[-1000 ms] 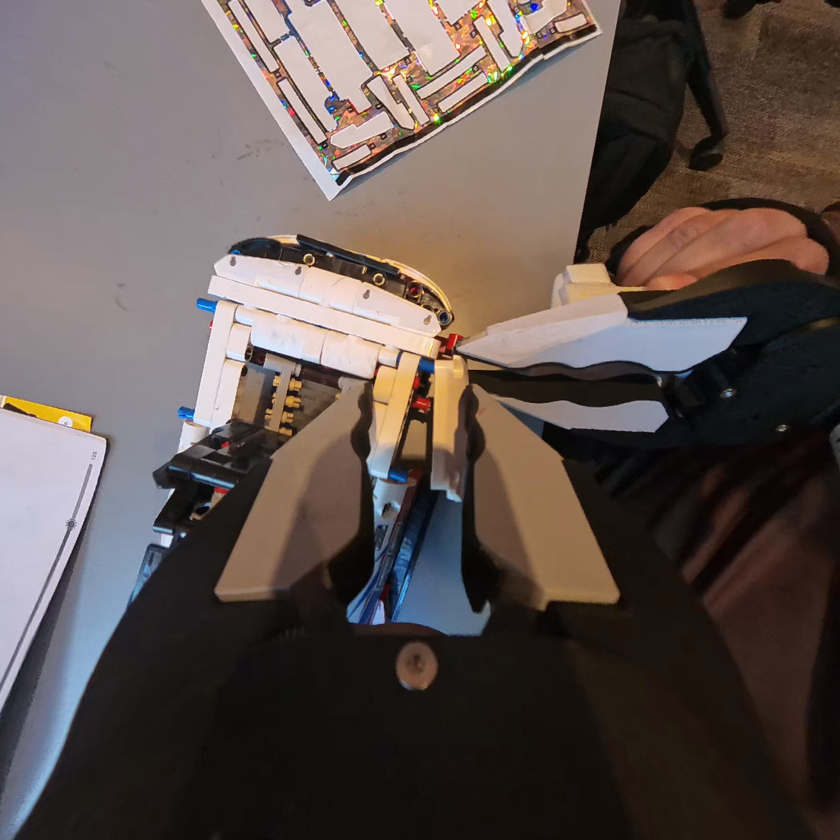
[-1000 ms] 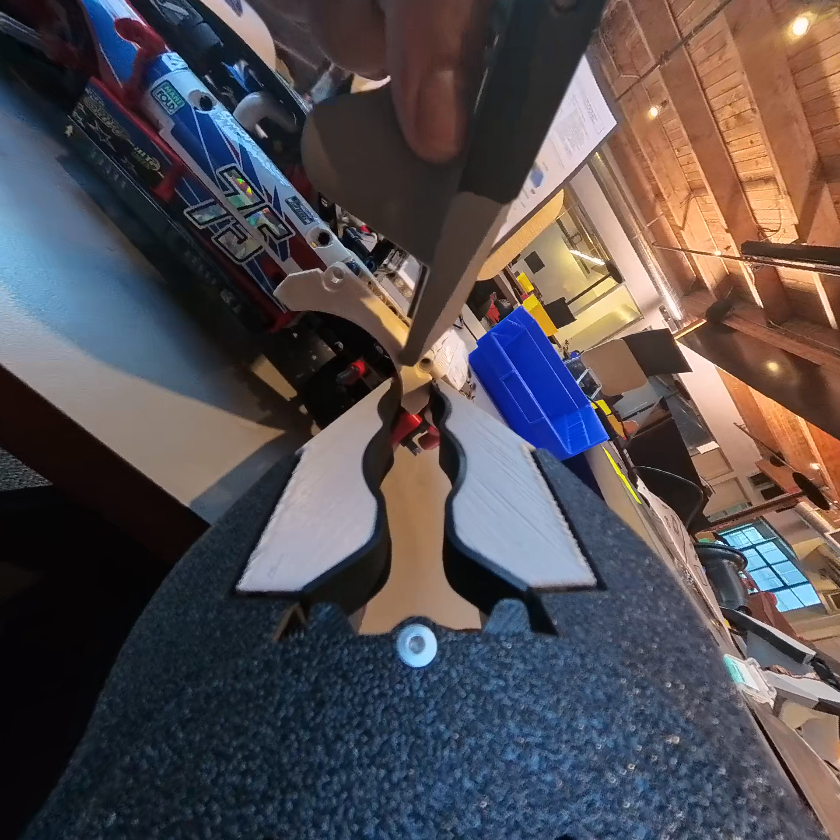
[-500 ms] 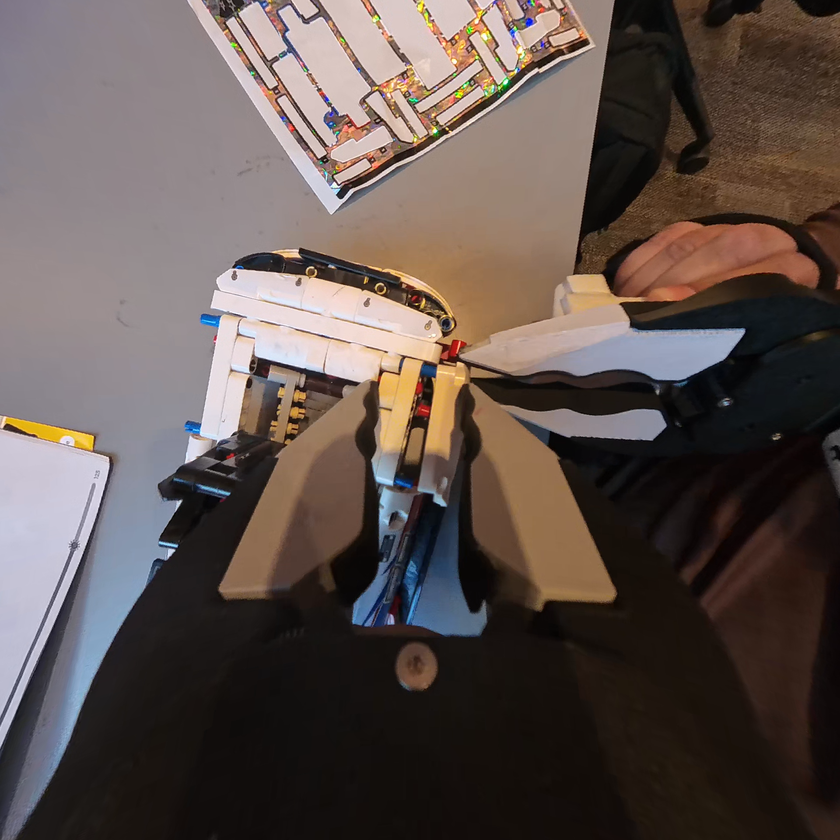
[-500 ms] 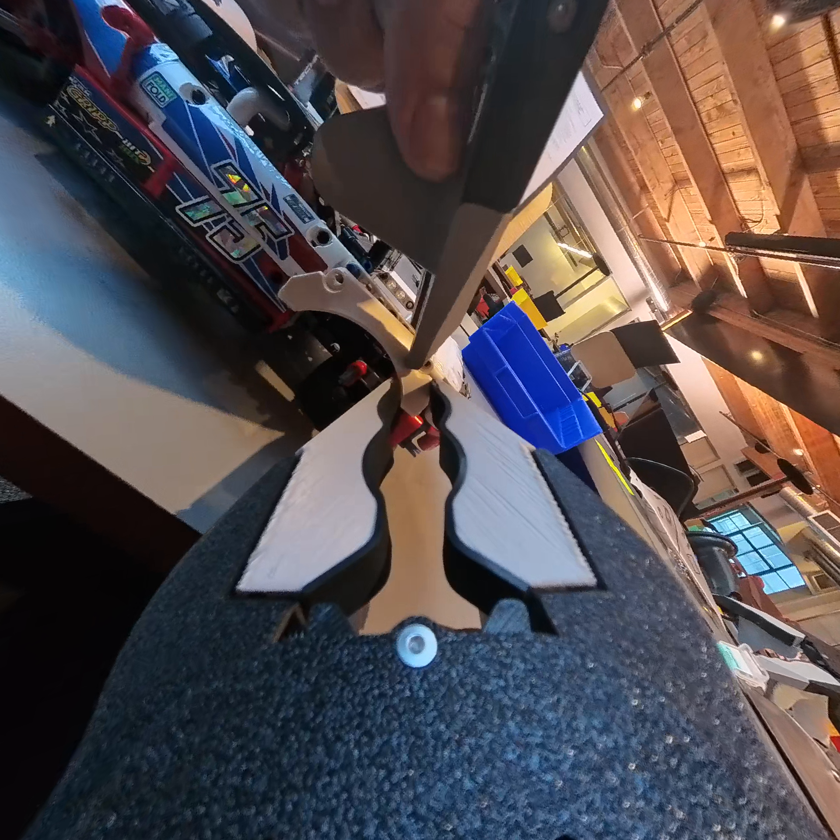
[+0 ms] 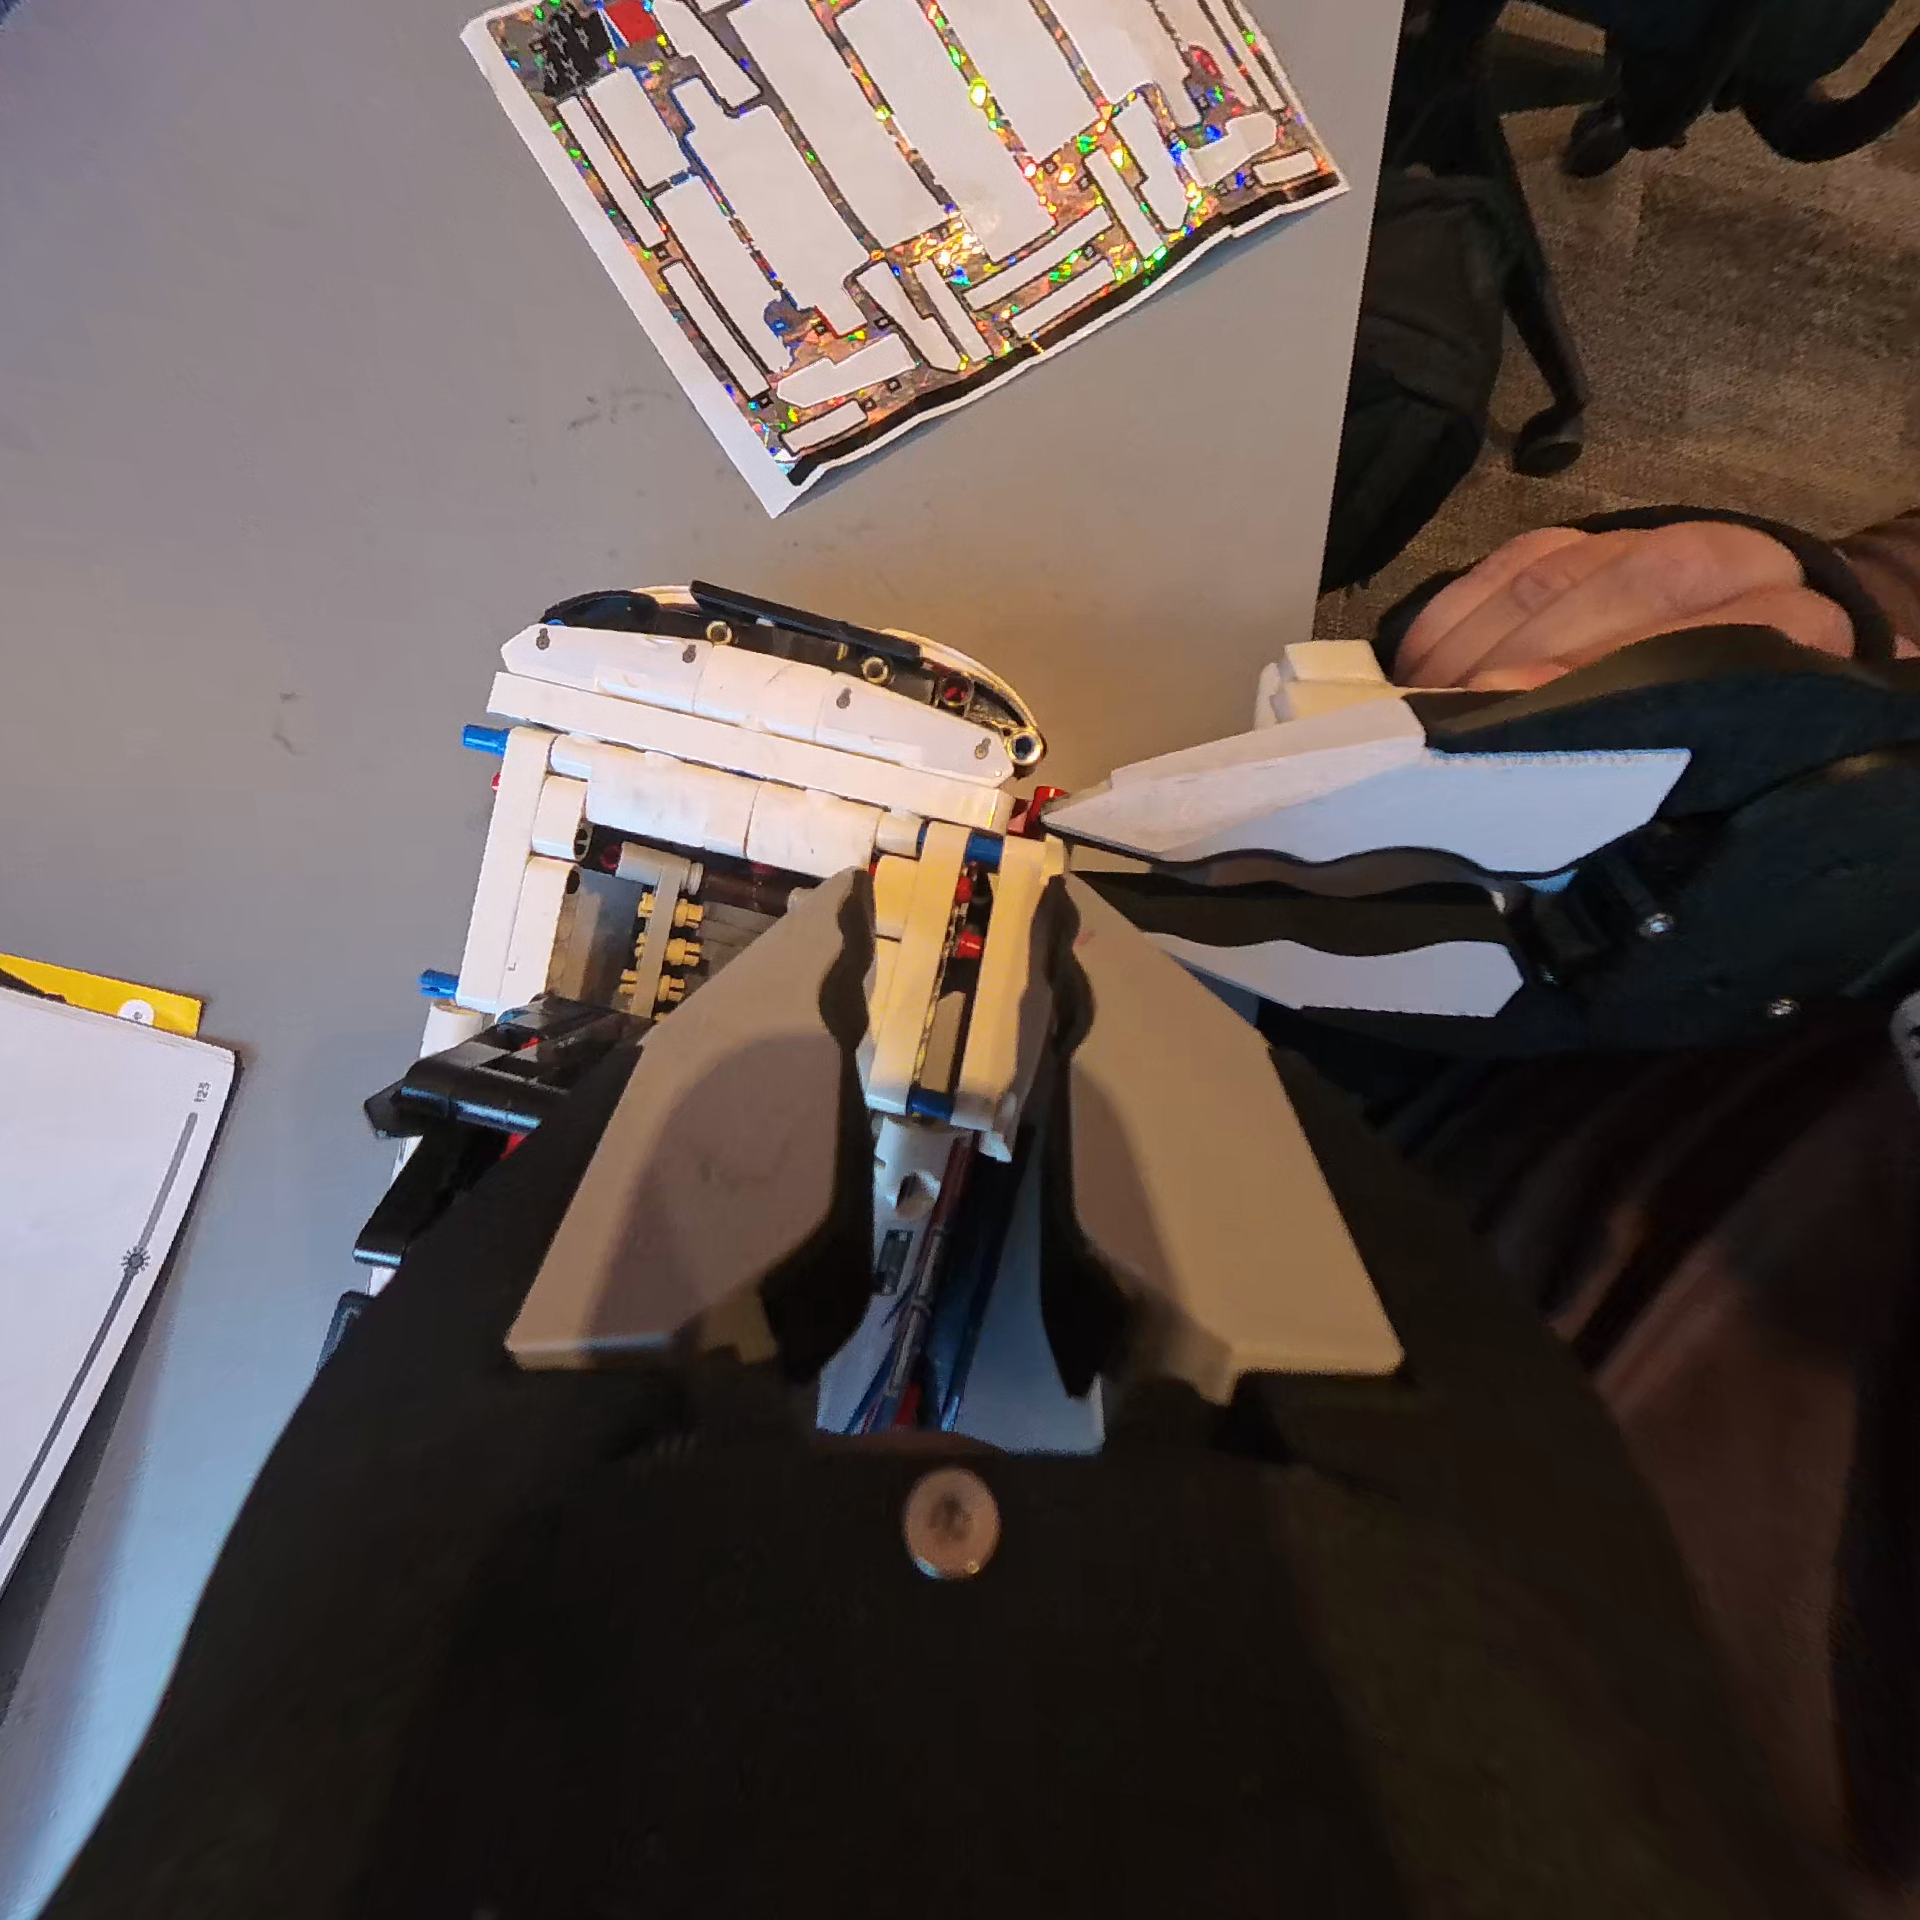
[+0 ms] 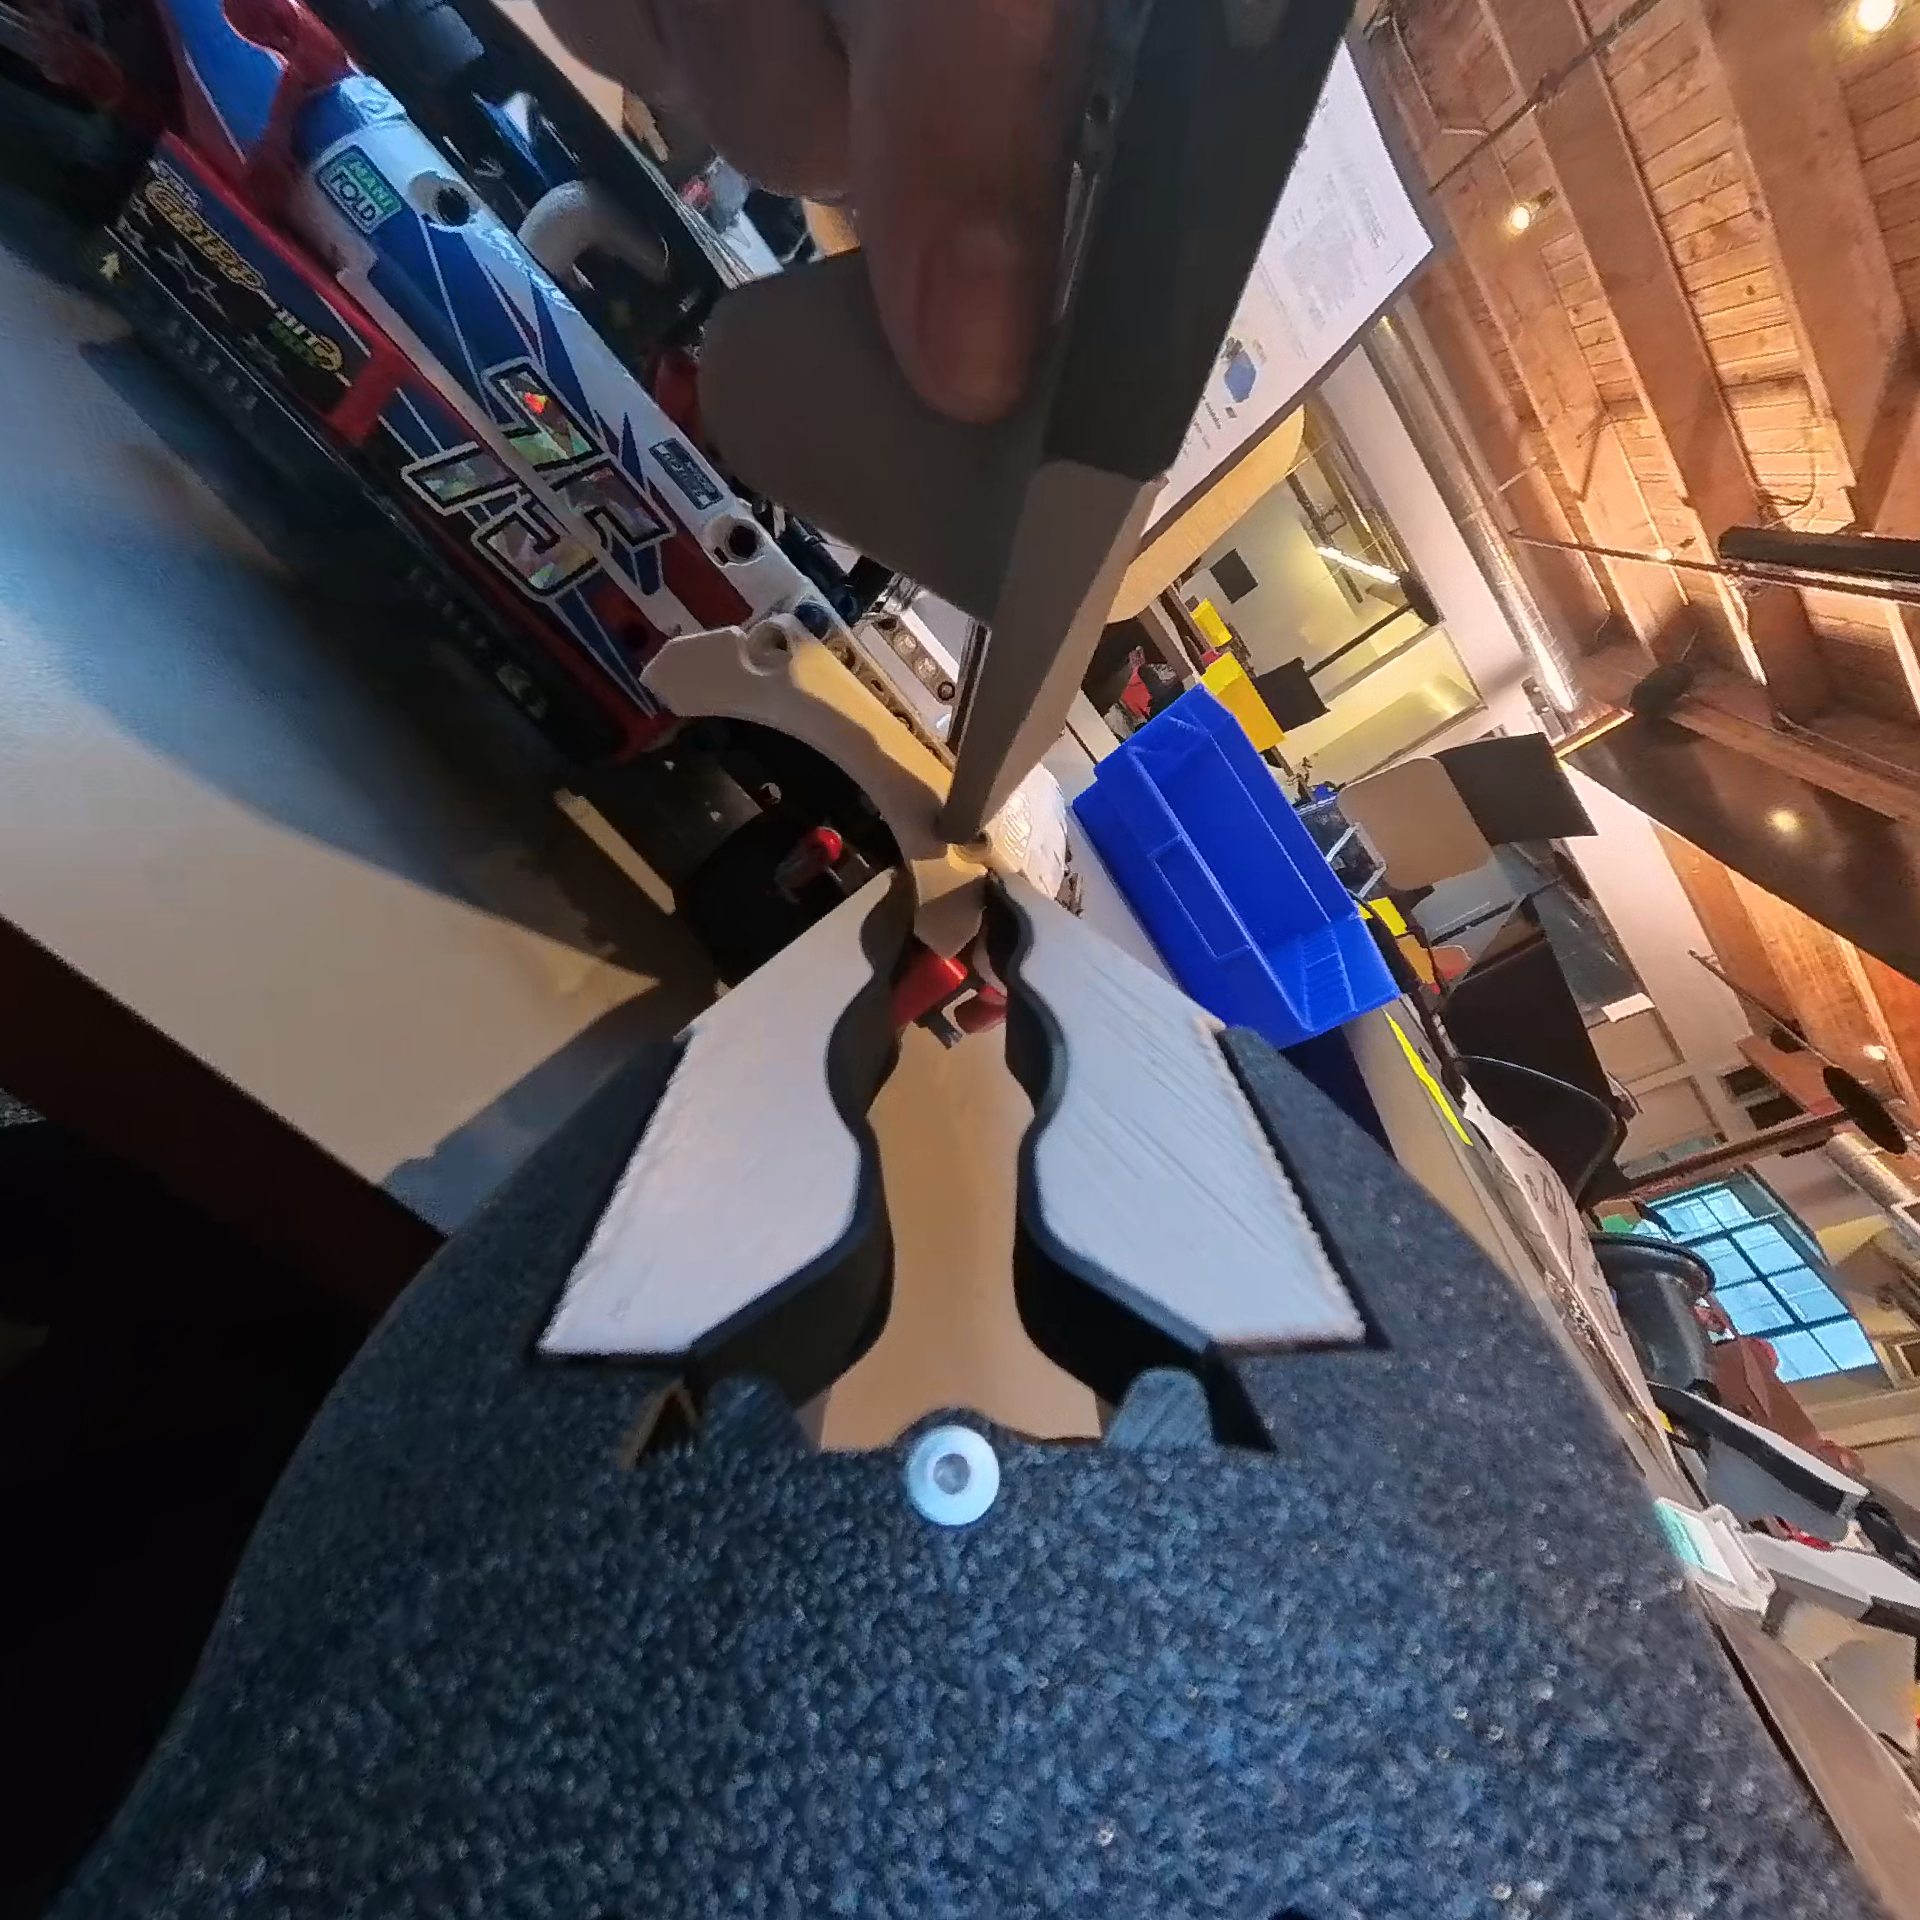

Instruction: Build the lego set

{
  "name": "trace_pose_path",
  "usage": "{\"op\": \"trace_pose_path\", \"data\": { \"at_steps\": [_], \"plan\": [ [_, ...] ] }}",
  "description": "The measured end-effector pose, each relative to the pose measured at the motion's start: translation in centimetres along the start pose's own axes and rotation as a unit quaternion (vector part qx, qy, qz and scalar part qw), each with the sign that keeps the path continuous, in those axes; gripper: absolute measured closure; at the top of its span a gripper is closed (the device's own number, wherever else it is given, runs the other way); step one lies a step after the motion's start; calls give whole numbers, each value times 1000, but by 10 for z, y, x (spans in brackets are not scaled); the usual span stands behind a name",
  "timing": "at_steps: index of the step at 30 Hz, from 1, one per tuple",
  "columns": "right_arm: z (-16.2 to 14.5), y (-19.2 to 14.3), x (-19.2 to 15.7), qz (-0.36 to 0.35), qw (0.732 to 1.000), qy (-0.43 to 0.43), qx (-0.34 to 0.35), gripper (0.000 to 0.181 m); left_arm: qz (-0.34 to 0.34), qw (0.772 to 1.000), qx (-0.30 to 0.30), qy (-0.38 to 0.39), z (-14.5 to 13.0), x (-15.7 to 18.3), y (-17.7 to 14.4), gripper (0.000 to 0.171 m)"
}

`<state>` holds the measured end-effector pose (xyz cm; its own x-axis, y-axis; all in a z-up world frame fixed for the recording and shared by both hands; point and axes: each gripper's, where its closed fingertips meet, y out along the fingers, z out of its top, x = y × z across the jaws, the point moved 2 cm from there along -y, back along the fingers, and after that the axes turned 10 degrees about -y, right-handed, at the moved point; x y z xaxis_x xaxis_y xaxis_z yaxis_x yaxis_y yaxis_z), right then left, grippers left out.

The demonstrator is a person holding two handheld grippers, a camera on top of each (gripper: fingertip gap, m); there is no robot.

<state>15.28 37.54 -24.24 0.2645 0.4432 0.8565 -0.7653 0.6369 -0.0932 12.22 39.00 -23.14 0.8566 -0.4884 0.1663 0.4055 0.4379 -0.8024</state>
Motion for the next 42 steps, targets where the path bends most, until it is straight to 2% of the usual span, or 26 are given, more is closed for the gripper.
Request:
{"op": "trace_pose_path", "data": {
  "at_steps": [1, 2, 3, 4, 6, 10, 11, 12, 17, 20, 22, 23, 26, 29, 33, 36, 39, 42],
  "plan": [
    [0, 0, -1, 4, 1000, 0, 0, 168, -2, 1000, 6, 0, 0, 0, -1, 148],
    [2, 0, -2, 7, 1000, 2, 8, 168, -43, 999, 17, -9, 4, 10, -5, 171],
    [5, -1, -3, 12, 1000, -2, 13, 168, -56, 998, 10, -29, 4, 16, -1, 171],
    [4, 0, -5, 13, 1000, -5, 7, 168, -35, 999, 16, 5, 4, 14, 1, 171],
    [2, 2, -4, 7, 1000, 9, 17, 168, -16, 999, 4, 27, 6, 16, 1, 171],
    [2, 2, -1, 9, 1000, 8, 18, 168, 37, 995, 26, 86, 17, 12, -23, 171],
    [2, 2, -2, 7, 1000, 12, 20, 167, 51, 994, 23, 89, 18, 9, -29, 162],
    [2, 2, -2, 7, 1000, 17, 22, 167, 58, 995, 5, 86, 15, 6, -30, 154],
    [1, 0, -3, 9, 999, 30, 39, 167, 75, 994, -6, 79, 3, 4, -37, 145],
    [-1, -1, -4, 13, 998, 36, 48, 167, 116, 989, 11, 93, -9, 4, -49, 145],
    [-3, -3, -4, 24, 998, 36, 53, 164, 113, 991, 25, 72, -24, 10, -51, 146],
    [-4, -4, -5, 30, 997, 29, 58, 159, 104, 992, 32, 57, -32, 14, -50, 146],
    [-4, -13, -5, 51, 996, -14, 72, 158, 95, 993, 63, 9, -57, 17, -45, 145],
    [10, -17, -5, 89, 989, -75, 92, 155, 115, 988, 99, -16, -73, 5, -44, 145],
    [20, -1, -12, 102, 975, -183, 72, 149, 164, 974, 147, 49, -69, 0, -55, 147],
    [29, 8, -16, 96, 966, -230, 73, 148, 185, 965, 153, 104, -62, 1, -60, 147],
    [32, 13, -17, 71, 956, -275, 78, 165, 187, 959, 155, 145, -56, -3, -55, 151],
    [33, 14, -17, 49, 952, -291, 84, 167, 188, 958, 147, 159, -53, -10, -49, 158]
  ]
}}
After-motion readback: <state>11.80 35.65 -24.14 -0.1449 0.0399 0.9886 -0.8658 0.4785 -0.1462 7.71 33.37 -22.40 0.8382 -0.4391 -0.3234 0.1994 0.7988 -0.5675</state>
